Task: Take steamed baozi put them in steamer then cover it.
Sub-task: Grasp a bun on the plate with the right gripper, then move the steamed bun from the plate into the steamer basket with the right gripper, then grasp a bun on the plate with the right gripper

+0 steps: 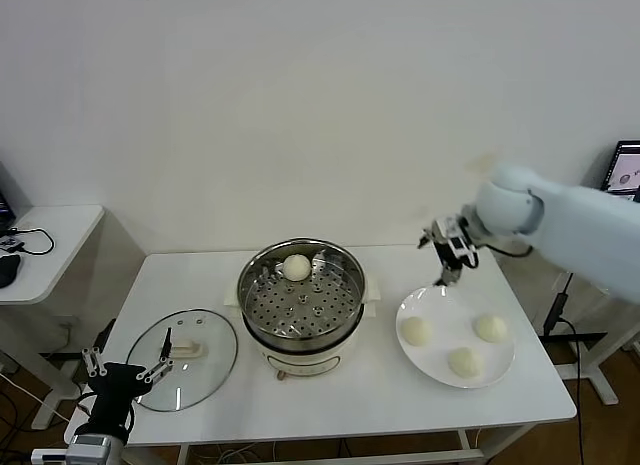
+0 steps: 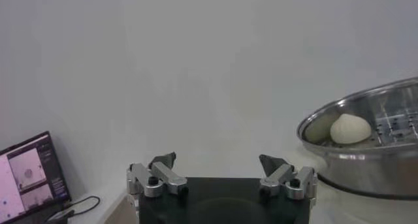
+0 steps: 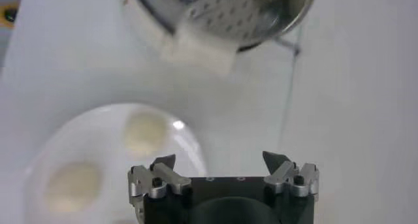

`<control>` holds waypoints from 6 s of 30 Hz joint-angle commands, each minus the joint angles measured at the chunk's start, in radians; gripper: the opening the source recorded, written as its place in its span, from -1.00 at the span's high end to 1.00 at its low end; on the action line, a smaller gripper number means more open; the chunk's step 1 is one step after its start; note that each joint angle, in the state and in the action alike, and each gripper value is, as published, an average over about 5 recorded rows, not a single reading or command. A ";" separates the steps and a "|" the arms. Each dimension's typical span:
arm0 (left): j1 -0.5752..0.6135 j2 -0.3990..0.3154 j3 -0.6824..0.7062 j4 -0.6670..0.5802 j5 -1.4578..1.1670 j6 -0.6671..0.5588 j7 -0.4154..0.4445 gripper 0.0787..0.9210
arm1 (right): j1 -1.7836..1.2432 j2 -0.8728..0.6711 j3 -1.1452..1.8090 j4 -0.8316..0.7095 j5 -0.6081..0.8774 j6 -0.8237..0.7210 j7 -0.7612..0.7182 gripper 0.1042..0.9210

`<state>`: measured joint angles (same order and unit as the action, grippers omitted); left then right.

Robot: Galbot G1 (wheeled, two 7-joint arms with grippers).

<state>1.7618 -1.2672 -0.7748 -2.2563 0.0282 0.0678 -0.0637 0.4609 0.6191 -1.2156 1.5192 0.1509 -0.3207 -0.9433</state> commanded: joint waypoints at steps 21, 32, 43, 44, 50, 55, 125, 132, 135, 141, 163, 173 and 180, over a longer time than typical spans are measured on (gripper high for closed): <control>0.030 -0.004 -0.024 0.004 0.005 0.010 0.005 -0.77 | -0.488 0.140 0.316 -0.202 -0.165 -0.007 0.032 -0.76; 0.024 -0.001 -0.021 0.011 0.006 0.011 0.007 -0.77 | -0.509 0.187 0.336 -0.276 -0.186 0.009 0.033 -0.76; 0.021 -0.005 -0.018 0.016 0.008 0.009 0.007 -0.77 | -0.507 0.201 0.343 -0.288 -0.201 0.006 0.024 -0.56; 0.021 -0.006 -0.018 0.016 0.008 0.009 0.007 -0.77 | -0.506 0.202 0.343 -0.289 -0.202 0.005 0.022 -0.53; 0.028 -0.008 -0.021 0.012 0.008 0.007 0.006 -0.77 | -0.498 0.208 0.339 -0.300 -0.203 0.005 0.008 -0.31; 0.028 -0.008 -0.021 0.011 0.007 0.007 0.005 -0.77 | -0.477 0.202 0.339 -0.290 -0.193 0.003 -0.015 -0.26; 0.006 0.020 -0.050 0.013 -0.034 0.005 0.003 -0.77 | -0.077 0.883 0.008 -0.477 0.370 -0.368 0.211 -0.30; -0.001 0.021 -0.045 0.020 -0.035 0.004 0.003 -0.77 | -0.081 0.898 0.010 -0.498 0.367 -0.364 0.210 -0.32; -0.004 0.021 -0.043 0.020 -0.036 0.004 0.003 -0.77 | -0.078 0.896 0.010 -0.497 0.369 -0.364 0.208 -0.37; -0.003 0.022 -0.044 0.015 -0.037 0.004 0.003 -0.77 | -0.047 0.856 0.013 -0.446 0.361 -0.350 0.150 -0.70; -0.005 0.032 -0.033 -0.007 -0.035 0.008 0.006 -0.77 | 0.254 0.116 -0.062 0.008 0.099 -0.049 -0.201 -0.76; -0.014 0.028 0.000 -0.002 -0.020 0.011 0.007 -0.77 | 0.120 -0.180 -0.071 0.159 -0.046 -0.001 -0.186 -0.76; -0.010 0.019 0.010 -0.003 -0.008 0.014 0.007 -0.77 | -0.129 -0.243 0.081 0.173 -0.148 0.011 -0.172 -0.76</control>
<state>1.7516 -1.2473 -0.7719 -2.2597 0.0188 0.0815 -0.0565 0.4985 0.5367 -1.2191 1.6182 0.1114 -0.3407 -1.1006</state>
